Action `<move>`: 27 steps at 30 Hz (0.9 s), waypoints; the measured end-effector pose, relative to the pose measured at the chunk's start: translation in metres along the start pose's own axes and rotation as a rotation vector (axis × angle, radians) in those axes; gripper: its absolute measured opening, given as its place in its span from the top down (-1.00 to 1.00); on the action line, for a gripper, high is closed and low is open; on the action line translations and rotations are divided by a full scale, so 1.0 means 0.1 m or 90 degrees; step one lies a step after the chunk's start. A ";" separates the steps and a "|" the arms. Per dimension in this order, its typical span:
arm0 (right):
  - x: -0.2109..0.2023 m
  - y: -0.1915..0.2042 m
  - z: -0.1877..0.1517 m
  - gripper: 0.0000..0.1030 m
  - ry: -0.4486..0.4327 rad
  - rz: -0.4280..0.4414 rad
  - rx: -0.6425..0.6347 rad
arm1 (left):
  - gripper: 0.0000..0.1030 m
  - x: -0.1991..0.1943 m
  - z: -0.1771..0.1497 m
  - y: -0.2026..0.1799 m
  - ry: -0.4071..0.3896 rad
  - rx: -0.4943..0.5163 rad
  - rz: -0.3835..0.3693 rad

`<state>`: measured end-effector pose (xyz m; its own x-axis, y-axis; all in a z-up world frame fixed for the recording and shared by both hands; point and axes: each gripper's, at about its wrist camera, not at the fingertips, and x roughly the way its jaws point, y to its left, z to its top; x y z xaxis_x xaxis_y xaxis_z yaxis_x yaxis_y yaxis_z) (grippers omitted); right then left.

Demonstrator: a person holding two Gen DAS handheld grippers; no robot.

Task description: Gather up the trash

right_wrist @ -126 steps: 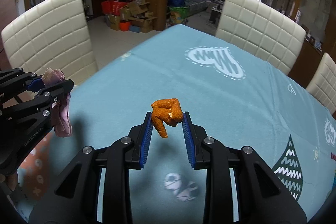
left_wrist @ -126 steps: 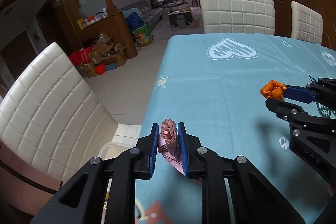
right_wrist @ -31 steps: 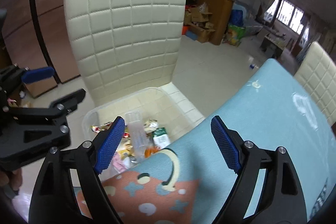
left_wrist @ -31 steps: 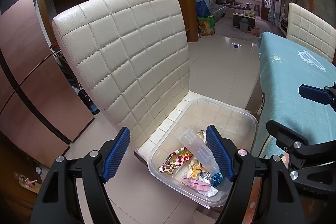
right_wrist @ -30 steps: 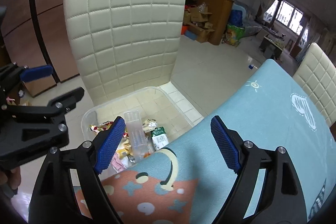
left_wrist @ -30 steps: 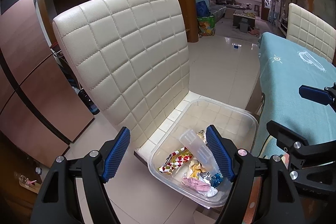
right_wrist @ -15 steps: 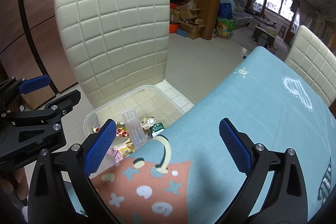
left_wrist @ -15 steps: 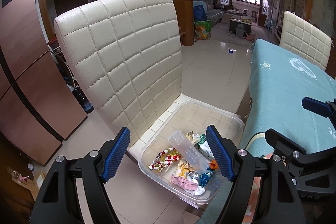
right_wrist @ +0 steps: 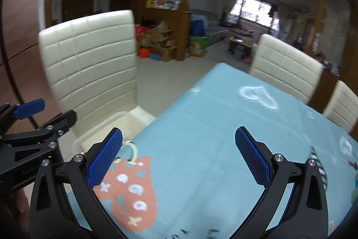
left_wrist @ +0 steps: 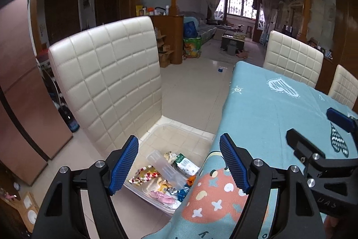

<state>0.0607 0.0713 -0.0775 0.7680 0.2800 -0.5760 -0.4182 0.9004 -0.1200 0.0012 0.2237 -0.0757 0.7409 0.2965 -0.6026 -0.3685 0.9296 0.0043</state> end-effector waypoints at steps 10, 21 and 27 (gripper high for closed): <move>-0.48 -0.39 -0.08 -0.93 -0.032 -0.070 0.049 | -0.59 -0.46 0.09 -0.38 -0.068 0.049 -0.043; -0.73 -0.83 -0.17 -0.93 -0.058 -0.120 0.091 | -0.59 -0.70 0.10 -0.76 -0.131 0.070 -0.050; -0.74 -0.97 -0.23 -0.93 -0.047 -0.115 0.109 | -0.59 -0.76 0.11 -0.85 -0.146 0.074 -0.055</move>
<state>0.0330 -0.0447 -0.0421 0.8591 0.1268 -0.4958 -0.1868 0.9797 -0.0731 -0.0173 0.1242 -0.0211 0.8795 0.2437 -0.4088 -0.2407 0.9688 0.0598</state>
